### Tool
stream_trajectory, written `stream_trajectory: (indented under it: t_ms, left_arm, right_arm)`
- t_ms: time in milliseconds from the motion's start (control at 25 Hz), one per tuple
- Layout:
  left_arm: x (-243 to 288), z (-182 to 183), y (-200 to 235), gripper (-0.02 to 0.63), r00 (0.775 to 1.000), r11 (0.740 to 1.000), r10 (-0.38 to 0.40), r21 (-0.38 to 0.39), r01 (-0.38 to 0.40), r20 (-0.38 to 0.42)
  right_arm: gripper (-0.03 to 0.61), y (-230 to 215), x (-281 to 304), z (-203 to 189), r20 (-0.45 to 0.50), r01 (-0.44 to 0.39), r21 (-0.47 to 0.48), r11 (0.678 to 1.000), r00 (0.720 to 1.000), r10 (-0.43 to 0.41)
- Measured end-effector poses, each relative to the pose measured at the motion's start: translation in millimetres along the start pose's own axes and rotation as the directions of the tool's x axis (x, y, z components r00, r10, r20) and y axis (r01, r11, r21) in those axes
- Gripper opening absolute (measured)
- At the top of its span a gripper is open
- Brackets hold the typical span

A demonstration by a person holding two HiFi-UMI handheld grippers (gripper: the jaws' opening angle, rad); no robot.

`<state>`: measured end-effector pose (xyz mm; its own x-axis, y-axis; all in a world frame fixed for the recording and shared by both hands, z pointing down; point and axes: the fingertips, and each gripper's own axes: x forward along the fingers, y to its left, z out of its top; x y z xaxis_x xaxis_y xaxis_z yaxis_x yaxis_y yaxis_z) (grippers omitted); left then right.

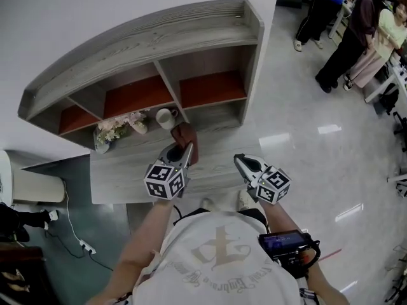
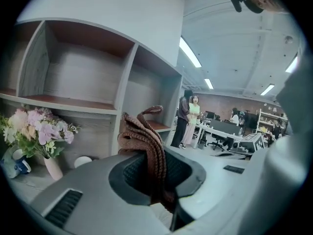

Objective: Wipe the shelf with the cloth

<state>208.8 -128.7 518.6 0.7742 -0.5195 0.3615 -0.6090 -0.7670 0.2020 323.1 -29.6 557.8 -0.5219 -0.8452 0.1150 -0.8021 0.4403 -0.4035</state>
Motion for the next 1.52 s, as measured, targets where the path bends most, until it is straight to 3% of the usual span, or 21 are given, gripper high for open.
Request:
stream_trajectory:
  t_ms: [240, 400, 520, 640, 760, 1000, 1120, 1320, 1520]
  left_arm:
    - [37, 27, 0, 0.067, 0.99, 0.988, 0.136, 0.075, -0.134, -0.026]
    - [61, 48, 15, 0.067, 0.961, 0.952, 0.271, 0.161, -0.26, -0.053]
    - [81, 63, 21, 0.067, 0.94, 0.919, 0.332, 0.249, -0.306, -0.072]
    - [104, 72, 28, 0.067, 0.917, 0.891, 0.389, 0.287, -0.351, -0.086]
    - [127, 79, 38, 0.067, 0.891, 0.87, 0.441, 0.296, -0.395, -0.11]
    - [149, 75, 65, 0.067, 0.807, 0.813, 0.563, 0.295, -0.502, -0.178]
    - [156, 72, 76, 0.067, 0.777, 0.795, 0.596, 0.283, -0.537, -0.202]
    - [170, 68, 88, 0.067, 0.769, 0.808, 0.588, 0.216, -0.548, -0.251]
    - [174, 73, 94, 0.066, 0.748, 0.795, 0.605, 0.149, -0.588, -0.273]
  right_arm:
    - [0.005, -32, -17, 11, -0.009, -0.041, -0.007, 0.999, 0.999, 0.041]
    - [0.005, -45, -22, 13, -0.017, -0.074, -0.011, 0.997, 0.997, 0.074]
    - [0.005, -57, -25, 17, -0.011, -0.091, -0.003, 0.996, 0.996, 0.091]
    - [0.005, -72, -34, 21, -0.009, -0.097, 0.003, 0.995, 0.995, 0.097]
    - [0.005, -88, -39, 26, -0.009, -0.106, 0.005, 0.994, 0.994, 0.106]
    - [0.005, -105, -44, 31, -0.032, -0.155, -0.006, 0.988, 0.987, 0.155]
    - [0.005, -110, -47, 31, -0.049, -0.18, -0.01, 0.984, 0.983, 0.179]
    - [0.005, -124, -50, 33, -0.049, -0.19, -0.006, 0.982, 0.981, 0.19]
    - [0.005, -132, -49, 37, -0.04, -0.208, -0.002, 0.978, 0.977, 0.208]
